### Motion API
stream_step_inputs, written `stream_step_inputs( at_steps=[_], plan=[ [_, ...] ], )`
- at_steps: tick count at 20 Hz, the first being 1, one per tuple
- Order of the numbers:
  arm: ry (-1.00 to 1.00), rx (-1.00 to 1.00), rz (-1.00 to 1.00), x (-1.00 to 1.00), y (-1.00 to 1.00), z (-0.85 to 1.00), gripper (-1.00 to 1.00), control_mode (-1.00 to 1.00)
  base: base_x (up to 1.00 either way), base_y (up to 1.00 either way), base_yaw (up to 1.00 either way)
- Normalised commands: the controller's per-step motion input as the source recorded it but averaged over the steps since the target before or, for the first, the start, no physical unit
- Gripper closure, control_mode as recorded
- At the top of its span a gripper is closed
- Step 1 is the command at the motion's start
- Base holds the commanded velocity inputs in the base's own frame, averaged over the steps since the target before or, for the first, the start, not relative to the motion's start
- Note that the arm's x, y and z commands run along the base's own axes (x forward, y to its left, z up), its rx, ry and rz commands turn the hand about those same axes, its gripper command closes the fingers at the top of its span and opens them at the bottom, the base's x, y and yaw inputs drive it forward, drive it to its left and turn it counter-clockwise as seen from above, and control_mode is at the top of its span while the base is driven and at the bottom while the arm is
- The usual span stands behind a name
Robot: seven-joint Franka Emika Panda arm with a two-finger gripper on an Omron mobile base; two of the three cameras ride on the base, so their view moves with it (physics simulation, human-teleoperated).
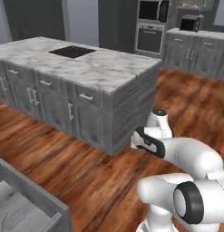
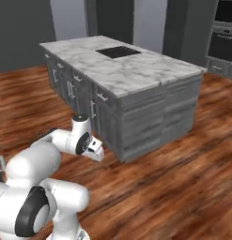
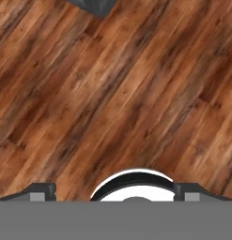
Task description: Organize the utensils by type. Pick up the wooden spoons from the counter and place them in the open cabinet. Then pick up the metallic utensils from the counter and place them in the open drawer.
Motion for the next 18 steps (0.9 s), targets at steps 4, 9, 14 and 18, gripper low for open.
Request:
stream_step_inputs(
  at_steps=[4,9,14,18],
  plan=[
    [0.00,0.00,0.00,0.00,0.00,0.00,-1.00,1.00,0.08,0.00,-0.98],
    [0.00,0.00,0.00,0.00,0.00,0.00,-1.00,1.00,0.66,0.00,-0.54],
    [0.00,0.00,0.00,0.00,0.00,0.00,-1.00,1.00,0.89,0.00,-0.24],
    [0.00,0.00,0.00,0.00,0.00,0.00,-1.00,1.00,0.99,0.00,-0.11]
  ],
)
